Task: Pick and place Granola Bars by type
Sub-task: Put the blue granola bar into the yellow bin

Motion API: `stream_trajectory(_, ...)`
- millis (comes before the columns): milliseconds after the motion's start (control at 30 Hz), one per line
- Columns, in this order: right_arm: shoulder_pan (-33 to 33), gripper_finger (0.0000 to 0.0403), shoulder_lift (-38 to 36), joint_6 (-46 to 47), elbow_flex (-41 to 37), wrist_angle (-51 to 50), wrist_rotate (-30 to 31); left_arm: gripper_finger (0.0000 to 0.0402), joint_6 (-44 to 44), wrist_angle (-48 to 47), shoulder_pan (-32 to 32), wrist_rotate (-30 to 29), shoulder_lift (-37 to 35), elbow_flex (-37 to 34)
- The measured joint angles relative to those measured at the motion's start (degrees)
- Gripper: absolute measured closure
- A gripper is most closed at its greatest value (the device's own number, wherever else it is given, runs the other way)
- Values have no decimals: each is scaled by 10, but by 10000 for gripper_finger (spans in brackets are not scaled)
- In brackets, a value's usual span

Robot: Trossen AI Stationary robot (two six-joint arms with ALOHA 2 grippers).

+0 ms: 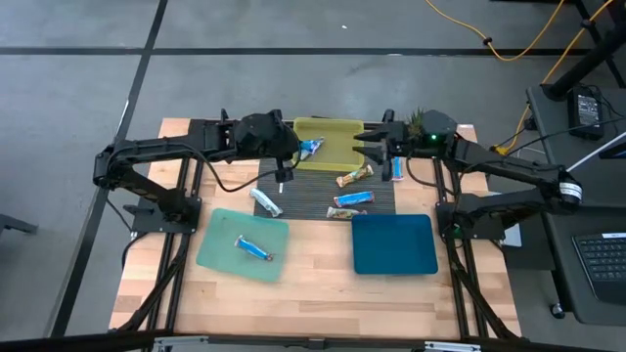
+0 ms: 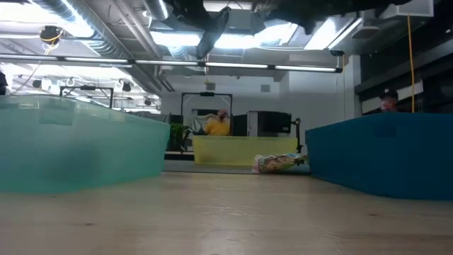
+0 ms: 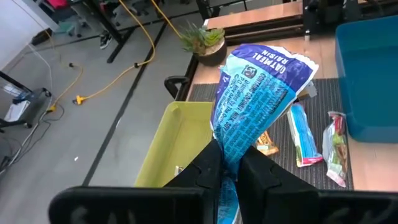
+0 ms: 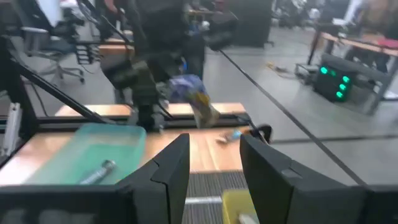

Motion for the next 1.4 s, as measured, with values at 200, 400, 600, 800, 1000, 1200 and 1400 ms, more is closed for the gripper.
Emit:
stream_trajectory(200, 18, 240, 67, -3, 65, -4, -2, 377, -10, 21, 0, 0, 0, 0)
stream_trajectory(400, 22, 156, 121, -2, 114, -6, -12, 377, -10, 32, 0, 0, 0, 0)
stream_trajectory(600, 22, 100, 154, -2, 144, -5, -11, 377, -12, 64, 0, -4, 0, 0)
stream_trajectory(800, 28, 91, 188, -3, 172, -1, -25, 377, -11, 86, 0, -5, 0, 0)
stream_trajectory(1000, 46, 91, 213, -14, 195, 12, -30, 377, -10, 94, 0, -5, 0, 0)
stream_trajectory(1200, 49, 91, 225, -15, 197, 31, -29, 377, -10, 95, 0, -5, 0, -1)
stream_trajectory(1400, 50, 105, 229, -4, 197, 49, -30, 376, -16, 98, 0, 8, 0, -1)
